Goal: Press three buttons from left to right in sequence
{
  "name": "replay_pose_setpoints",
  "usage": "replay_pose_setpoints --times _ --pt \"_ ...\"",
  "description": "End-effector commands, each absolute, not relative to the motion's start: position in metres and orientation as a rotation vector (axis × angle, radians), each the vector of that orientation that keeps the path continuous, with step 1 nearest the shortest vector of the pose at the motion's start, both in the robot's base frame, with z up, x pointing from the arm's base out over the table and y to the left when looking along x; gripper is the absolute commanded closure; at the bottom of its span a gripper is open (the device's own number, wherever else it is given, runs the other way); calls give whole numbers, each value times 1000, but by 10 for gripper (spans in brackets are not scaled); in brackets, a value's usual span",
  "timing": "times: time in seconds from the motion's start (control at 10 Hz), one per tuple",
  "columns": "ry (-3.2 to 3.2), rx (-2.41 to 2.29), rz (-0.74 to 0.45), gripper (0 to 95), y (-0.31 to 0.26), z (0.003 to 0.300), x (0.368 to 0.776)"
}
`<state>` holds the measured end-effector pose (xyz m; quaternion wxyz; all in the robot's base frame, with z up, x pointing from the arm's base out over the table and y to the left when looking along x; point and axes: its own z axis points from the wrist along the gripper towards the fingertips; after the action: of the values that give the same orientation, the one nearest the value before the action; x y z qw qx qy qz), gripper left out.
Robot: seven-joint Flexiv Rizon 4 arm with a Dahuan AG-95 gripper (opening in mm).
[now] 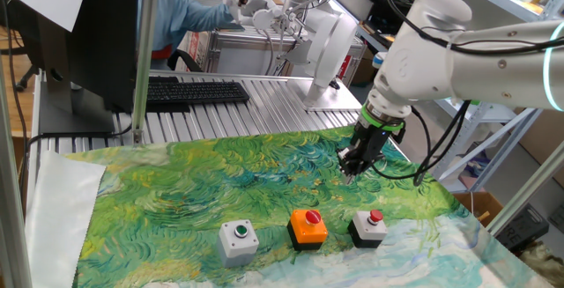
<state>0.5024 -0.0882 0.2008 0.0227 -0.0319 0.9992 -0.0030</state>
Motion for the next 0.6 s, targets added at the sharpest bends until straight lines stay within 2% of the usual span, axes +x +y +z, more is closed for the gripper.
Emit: replay_pose_setpoints --times 0.1,0.6 --pt "3095 -83 -13 950 -88 201 502" --pt "3093 -46 18 950 -88 201 502"
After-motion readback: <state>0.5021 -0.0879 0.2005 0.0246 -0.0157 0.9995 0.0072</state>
